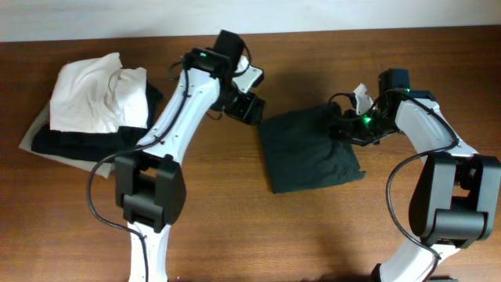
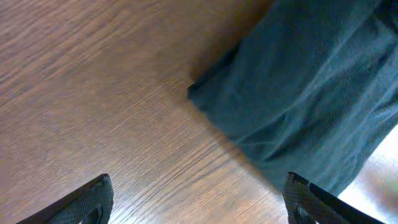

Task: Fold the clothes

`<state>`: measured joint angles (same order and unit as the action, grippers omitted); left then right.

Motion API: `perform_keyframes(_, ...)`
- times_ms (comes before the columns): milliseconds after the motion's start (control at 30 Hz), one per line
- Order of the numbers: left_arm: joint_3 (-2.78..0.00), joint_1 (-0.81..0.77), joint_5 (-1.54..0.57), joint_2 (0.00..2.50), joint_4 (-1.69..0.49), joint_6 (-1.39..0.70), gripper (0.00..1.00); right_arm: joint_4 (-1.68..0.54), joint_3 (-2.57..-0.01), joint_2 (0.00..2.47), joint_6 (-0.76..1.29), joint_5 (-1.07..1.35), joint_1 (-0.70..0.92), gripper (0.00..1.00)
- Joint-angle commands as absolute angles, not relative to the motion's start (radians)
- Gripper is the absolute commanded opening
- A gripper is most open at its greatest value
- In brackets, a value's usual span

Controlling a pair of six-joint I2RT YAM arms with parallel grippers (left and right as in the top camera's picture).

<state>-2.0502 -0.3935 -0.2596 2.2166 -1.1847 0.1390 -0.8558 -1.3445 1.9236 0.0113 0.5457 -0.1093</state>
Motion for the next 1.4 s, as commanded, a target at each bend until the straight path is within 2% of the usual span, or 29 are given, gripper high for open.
perform_keyframes(0,-2.045,-0.41,-0.278,2.301,-1.185,0.163,0.87,-0.811,-1.358,1.908,-0.012,0.539,-0.099,0.04)
perform_keyframes(33,-2.045,-0.41,-0.278,2.312,-1.187,0.163,0.84,-0.796,-1.358,1.908,0.044,0.487,-0.107,0.04)
perform_keyframes(133,-2.045,-0.41,-0.278,2.324,-1.181,0.163,0.84,-0.843,-1.358,1.908,0.305,0.334,-0.152,0.04)
perform_keyframes(167,-2.045,-0.41,-0.278,2.325,-1.177,0.163,0.84,-0.858,-1.358,1.908,0.327,0.336,-0.159,0.05)
perform_keyframes(200,-2.045,-0.41,-0.278,2.325,-1.171,0.163,0.84,-0.884,-1.358,1.908,0.352,0.336,-0.158,0.19)
perform_keyframes(233,-2.045,-0.41,-0.278,2.325,-1.166,0.163,0.84,-0.908,-1.358,1.908,0.354,0.336,-0.156,0.21)
perform_keyframes(267,-2.045,-0.411,-0.279,2.325,-1.159,0.163,0.84,-0.937,-1.358,1.908,0.354,0.335,-0.157,0.3)
perform_keyframes(300,-2.045,-0.412,-0.286,2.325,-1.155,0.163,0.84,-0.947,-1.358,1.908,0.353,0.336,-0.159,0.34)
perform_keyframes(367,-2.045,-0.412,-0.334,2.325,-1.143,0.164,0.84,-0.947,-1.359,1.896,0.314,0.34,-0.159,0.37)
perform_keyframes(467,-2.045,-0.412,-0.382,2.328,-1.117,0.208,0.84,-0.96,-1.359,1.837,0.14,0.461,-0.157,0.36)
perform_keyframes(567,-2.044,-0.413,-0.392,2.363,-1.1,0.238,0.8,-1.068,-1.359,1.75,0.093,0.487,-0.157,0.37)
perform_keyframes(633,-2.044,-0.413,-0.472,2.398,-1.081,0.242,0.7,-1.143,-1.359,1.739,0.092,0.486,-0.157,0.41)
perform_keyframes(700,-2.044,-0.413,-0.519,2.43,-1.042,0.241,0.49,-1.158,-1.337,1.743,0.093,0.486,-0.149,0.41)
perform_keyframes(733,-2.044,-0.413,-0.536,2.446,-1.024,0.241,0.32,-1.151,-1.314,1.744,0.093,0.485,-0.132,0.41)
perform_keyframes(767,-2.044,-0.413,-0.535,2.453,-1.01,0.241,0.2,-1.141,-1.3,1.745,0.093,0.485,-0.12,0.41)
perform_keyframes(800,-2.044,-0.413,-0.534,2.457,-0.975,0.241,0.0,-1.108,-1.265,1.746,0.093,0.485,-0.091,0.41)
perform_keyframes(933,-2.045,-0.393,-0.528,2.457,-0.882,0.235,0.0,-0.993,-1.153,1.747,0.173,0.487,0.008,0.41)
perform_keyframes(967,-2.045,-0.39,-0.538,2.457,-0.888,0.233,0.0,-0.926,-1.111,1.747,0.208,0.491,0.053,0.44)
perform_keyframes(1000,-2.045,-0.39,-0.538,2.457,-0.894,0.233,0.0,-0.881,-1.087,1.747,0.249,0.49,0.084,0.54)
perform_keyframes(1067,-2.045,-0.395,-0.539,2.457,-0.9,0.233,0.0,-0.797,-1.05,1.747,0.307,0.49,0.134,0.57)
perform_keyframes(1100,-2.045,-0.397,-0.539,2.457,-0.907,0.233,0.0,-0.725,-1.018,1.747,0.368,0.489,0.171,0.46)
perform_keyframes(1133,-2.045,-0.398,-0.539,2.457,-0.914,0.233,0.0,-0.661,-0.99,1.749,0.433,0.478,0.194,0.25)
perform_keyframes(1167,-2.045,-0.398,-0.539,2.457,-0.918,0.233,0.0,-0.613,-0.965,1.753,0.494,0.47,0.208,0.12)
perform_keyframes(1200,-2.045,-0.397,-0.539,2.457,-0.919,0.233,0.0,-0.584,-0.944,1.76,0.554,0.459,0.215,0.07)
perform_keyframes(1267,-2.045,-0.398,-0.539,2.457,-0.925,0.233,0.0,-0.541,-0.887,1.774,0.663,0.45,0.215,0.04)
perform_keyframes(1367,-2.054,-0.387,-0.538,2.455,-0.92,0.233,0.0,-0.591,-0.854,1.774,0.69,0.434,0.18,0.04)
